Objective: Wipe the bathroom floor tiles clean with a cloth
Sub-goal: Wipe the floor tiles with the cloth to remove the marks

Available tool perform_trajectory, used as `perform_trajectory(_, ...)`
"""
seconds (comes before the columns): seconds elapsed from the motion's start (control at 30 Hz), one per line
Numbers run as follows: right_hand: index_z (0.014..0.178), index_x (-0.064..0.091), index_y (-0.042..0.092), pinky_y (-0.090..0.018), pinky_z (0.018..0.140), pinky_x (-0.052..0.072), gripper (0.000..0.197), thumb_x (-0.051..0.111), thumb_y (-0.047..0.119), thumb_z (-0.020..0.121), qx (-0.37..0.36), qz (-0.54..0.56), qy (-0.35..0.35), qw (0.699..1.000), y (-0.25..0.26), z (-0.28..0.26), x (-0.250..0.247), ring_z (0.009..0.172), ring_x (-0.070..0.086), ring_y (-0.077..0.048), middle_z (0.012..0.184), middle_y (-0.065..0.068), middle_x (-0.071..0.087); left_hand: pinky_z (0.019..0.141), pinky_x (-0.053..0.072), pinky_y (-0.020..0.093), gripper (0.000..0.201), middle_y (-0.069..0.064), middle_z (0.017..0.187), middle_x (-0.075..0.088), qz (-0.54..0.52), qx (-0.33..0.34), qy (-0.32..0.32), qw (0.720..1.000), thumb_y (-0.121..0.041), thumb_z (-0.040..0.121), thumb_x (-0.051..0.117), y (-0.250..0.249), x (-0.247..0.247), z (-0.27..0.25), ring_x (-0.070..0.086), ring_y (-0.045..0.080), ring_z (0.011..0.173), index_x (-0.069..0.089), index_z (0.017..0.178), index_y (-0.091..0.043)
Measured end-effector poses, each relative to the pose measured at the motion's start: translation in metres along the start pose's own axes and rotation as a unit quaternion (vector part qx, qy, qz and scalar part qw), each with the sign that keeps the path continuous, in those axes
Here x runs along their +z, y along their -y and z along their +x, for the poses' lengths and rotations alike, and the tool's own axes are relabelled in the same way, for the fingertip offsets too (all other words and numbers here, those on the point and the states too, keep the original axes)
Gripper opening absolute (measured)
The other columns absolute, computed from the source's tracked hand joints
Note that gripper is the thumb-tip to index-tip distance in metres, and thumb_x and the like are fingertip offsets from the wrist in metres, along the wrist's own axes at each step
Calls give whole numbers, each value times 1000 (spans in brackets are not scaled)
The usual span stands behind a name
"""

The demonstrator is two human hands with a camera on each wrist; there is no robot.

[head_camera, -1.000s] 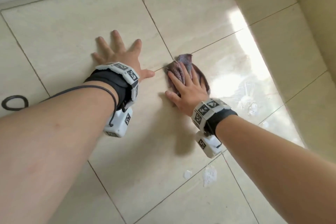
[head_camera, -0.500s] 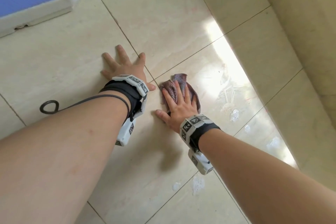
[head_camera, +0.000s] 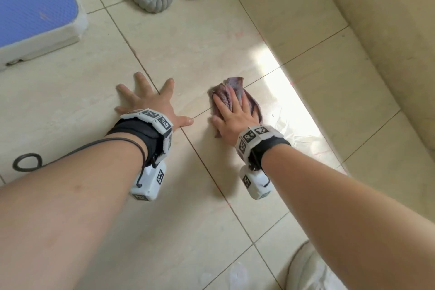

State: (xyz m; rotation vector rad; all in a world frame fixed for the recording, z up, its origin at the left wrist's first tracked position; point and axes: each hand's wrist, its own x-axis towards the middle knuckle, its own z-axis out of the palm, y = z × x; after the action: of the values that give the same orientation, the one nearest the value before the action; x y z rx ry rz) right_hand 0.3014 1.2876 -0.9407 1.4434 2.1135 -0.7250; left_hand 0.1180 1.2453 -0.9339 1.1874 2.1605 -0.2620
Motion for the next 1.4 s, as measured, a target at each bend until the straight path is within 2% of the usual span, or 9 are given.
perform_trajectory(0.27,152,6,47,-61,114,-8,59,31,53,99,-48,12,-54,997,30,83,-50,147,-22,-27,162,8,-17,107,12,73,116,10,160,-23,-51,-37,-30,998,-84,57,68,-23,-1,24,-17,51,142,3,148,-51)
perform_trajectory(0.43,152,1,47,-56,116,-2,57,25,55,101,-115,-43,5,992,7,55,-45,147,-23,-20,160,13,-23,108,13,72,114,9,160,-23,-64,-60,-27,996,-79,61,70,-30,-5,24,-16,49,143,5,149,-49)
perform_trajectory(0.6,151,2,50,-56,117,0,63,21,67,93,32,-36,-9,999,-83,68,-72,147,-21,-21,159,13,-23,106,19,72,117,12,159,-22,-75,-82,-28,993,-79,57,72,-53,-7,24,-15,49,143,5,147,-46)
perform_trajectory(0.77,153,2,44,-62,115,-4,68,23,68,92,25,-5,-47,999,-28,138,-111,146,-21,-36,161,2,-22,105,15,74,122,11,159,-24,-88,-83,-25,992,-77,55,75,-66,-13,34,-17,50,142,3,148,-47)
perform_trajectory(0.87,152,-2,44,-57,115,-8,68,27,66,95,-71,-19,-29,997,-7,118,-95,146,-24,-26,160,8,-24,106,15,74,121,9,159,-24,-81,-85,-27,993,-76,56,76,-66,-15,35,-18,49,142,2,149,-48)
perform_trajectory(0.97,151,-6,45,-54,116,-4,67,23,67,95,-120,-84,14,989,-47,71,-75,145,-26,-19,158,13,-27,106,18,73,119,9,160,-22,-73,-86,-26,993,-78,56,74,-67,-17,33,-15,50,143,5,148,-48)
perform_trajectory(1.1,152,-1,45,-54,118,-3,66,26,66,95,-45,-76,-8,996,-88,85,-97,147,-21,-21,160,11,-22,107,18,72,118,10,159,-21,-65,-87,-24,994,-78,56,74,-69,-18,33,-13,51,142,5,148,-48)
perform_trajectory(1.23,153,-4,41,-59,116,-4,73,26,69,93,-2,-40,-44,998,-44,145,-128,146,-24,-30,160,6,-24,107,14,73,123,11,159,-24,-72,-87,-24,993,-81,54,72,-69,-14,37,-16,52,142,1,148,-48)
perform_trajectory(1.4,154,-4,40,-55,115,-10,71,23,68,95,-118,-73,-11,990,4,127,-109,145,-25,-29,159,7,-25,108,11,73,122,10,159,-25,-73,-91,-26,993,-82,55,71,-67,-14,39,-18,52,142,-1,149,-50)
